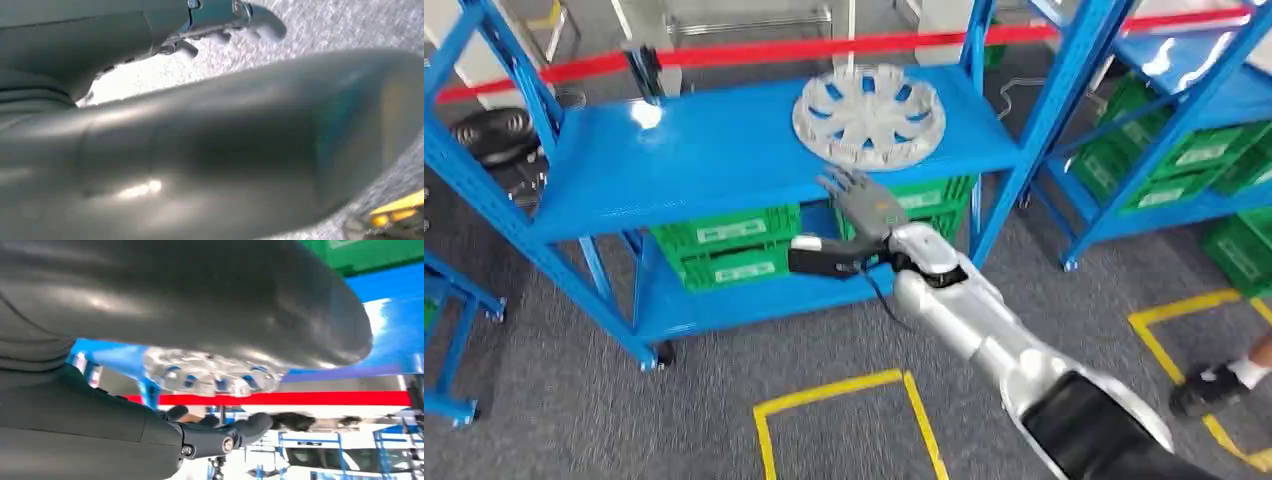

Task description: Take the parts from the cabinet and place them on the table.

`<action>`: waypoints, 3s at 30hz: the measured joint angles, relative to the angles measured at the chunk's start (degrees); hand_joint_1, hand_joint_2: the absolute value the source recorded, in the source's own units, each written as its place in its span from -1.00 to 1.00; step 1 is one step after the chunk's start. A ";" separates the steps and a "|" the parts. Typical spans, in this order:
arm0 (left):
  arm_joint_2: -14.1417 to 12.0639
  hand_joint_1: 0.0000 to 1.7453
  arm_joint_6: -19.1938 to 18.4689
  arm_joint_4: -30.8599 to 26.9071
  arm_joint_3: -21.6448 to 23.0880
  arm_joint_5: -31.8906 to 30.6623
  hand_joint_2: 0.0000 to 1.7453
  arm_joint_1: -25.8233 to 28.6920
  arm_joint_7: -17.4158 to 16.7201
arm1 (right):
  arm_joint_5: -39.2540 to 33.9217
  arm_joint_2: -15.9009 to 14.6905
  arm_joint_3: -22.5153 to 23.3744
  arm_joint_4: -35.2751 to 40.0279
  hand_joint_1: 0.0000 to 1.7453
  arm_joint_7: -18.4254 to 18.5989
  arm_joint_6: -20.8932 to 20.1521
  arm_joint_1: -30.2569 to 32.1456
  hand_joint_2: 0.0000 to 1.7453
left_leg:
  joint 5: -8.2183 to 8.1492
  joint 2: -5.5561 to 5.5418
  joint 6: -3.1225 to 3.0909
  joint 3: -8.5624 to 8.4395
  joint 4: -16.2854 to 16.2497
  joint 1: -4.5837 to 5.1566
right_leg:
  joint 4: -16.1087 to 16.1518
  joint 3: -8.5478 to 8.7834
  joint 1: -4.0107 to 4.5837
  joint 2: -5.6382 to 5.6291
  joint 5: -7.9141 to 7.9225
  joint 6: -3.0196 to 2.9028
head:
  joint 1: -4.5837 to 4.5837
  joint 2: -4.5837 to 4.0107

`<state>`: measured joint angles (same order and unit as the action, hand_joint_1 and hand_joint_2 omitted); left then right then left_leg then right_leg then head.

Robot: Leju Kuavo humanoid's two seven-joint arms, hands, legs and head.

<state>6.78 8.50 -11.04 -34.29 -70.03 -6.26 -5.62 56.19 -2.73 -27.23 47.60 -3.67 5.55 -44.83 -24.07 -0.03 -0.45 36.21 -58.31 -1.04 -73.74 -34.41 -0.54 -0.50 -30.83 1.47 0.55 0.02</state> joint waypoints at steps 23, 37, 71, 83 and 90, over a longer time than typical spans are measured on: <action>-0.87 -1.00 0.37 0.26 0.00 -0.07 -1.00 0.47 -1.07 | -1.51 0.28 -0.50 -2.93 -1.00 0.04 1.99 1.27 -1.00 | -11.94 -0.61 2.40 3.82 -9.17 0.76 | 14.82 5.08 0.86 -0.40 0.54 -4.17 | 0.13 0.00; -0.72 -1.00 -0.13 0.26 0.00 0.28 -1.00 -0.05 -1.14 | -0.20 -0.94 1.42 0.70 -1.00 5.22 4.52 7.07 -1.00 | -0.98 -0.64 -0.03 -1.45 -0.22 0.35 | 2.66 -2.88 -0.41 -0.19 -3.26 0.03 | 0.35 0.00; -0.85 -1.00 0.33 0.24 0.00 1.42 -1.00 0.84 -0.20 | -3.00 -2.47 4.13 8.11 -1.00 10.58 2.23 19.00 1.00 | -2.94 -0.55 2.48 -3.46 0.37 0.30 | 14.85 1.34 -0.08 -0.05 2.66 -1.71 | 0.37 0.00; -0.90 -1.00 0.31 0.22 0.00 0.81 -1.00 0.52 -1.07 | -0.37 -3.39 6.03 11.02 1.00 17.38 -3.50 21.87 1.00 | -3.51 -0.66 2.07 -4.97 0.40 0.30 | 15.41 3.17 0.08 0.10 2.19 -1.19 | 0.37 0.00; -0.90 -1.00 0.33 0.22 0.00 0.92 -1.00 0.65 -1.20 | 0.35 -3.39 6.45 11.17 1.00 18.01 -3.87 22.23 1.00 | -3.67 -0.69 1.84 -5.33 0.40 0.30 | 15.71 3.74 0.08 0.13 2.13 -1.11 | 0.37 0.00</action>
<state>5.88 8.83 -10.82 -34.29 -69.11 -5.61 -6.82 56.54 -6.12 -20.79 58.77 14.34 1.68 -22.60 -27.74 -0.72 1.39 30.87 -57.91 -0.74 -58.03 -30.66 -0.46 -0.37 -28.70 0.36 0.92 0.02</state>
